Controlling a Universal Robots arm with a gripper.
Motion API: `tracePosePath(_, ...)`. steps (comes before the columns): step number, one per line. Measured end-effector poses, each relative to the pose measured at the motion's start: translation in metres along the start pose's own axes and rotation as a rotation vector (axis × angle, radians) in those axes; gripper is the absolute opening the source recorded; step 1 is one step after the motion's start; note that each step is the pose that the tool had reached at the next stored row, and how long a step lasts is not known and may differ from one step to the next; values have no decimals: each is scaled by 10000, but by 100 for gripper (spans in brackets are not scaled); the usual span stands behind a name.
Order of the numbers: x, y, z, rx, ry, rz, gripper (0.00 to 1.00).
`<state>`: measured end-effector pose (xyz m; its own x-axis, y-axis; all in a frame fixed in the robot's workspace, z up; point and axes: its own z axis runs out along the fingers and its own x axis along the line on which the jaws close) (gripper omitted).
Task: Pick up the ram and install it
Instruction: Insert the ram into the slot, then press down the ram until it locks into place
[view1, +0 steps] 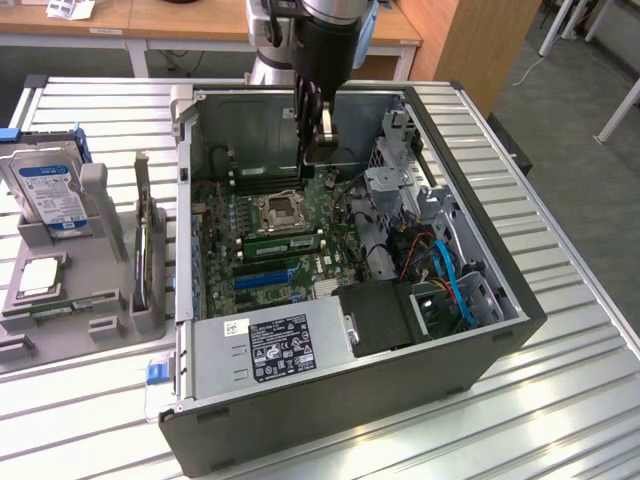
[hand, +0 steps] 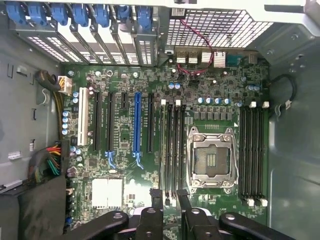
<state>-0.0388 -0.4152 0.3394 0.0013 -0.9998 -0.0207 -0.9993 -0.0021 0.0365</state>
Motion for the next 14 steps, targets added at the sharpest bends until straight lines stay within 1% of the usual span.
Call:
tracePosePath(3,0,1,-25,2,0,0,25)
tracePosePath(14,-1,1,-26,2,0,-1,25)
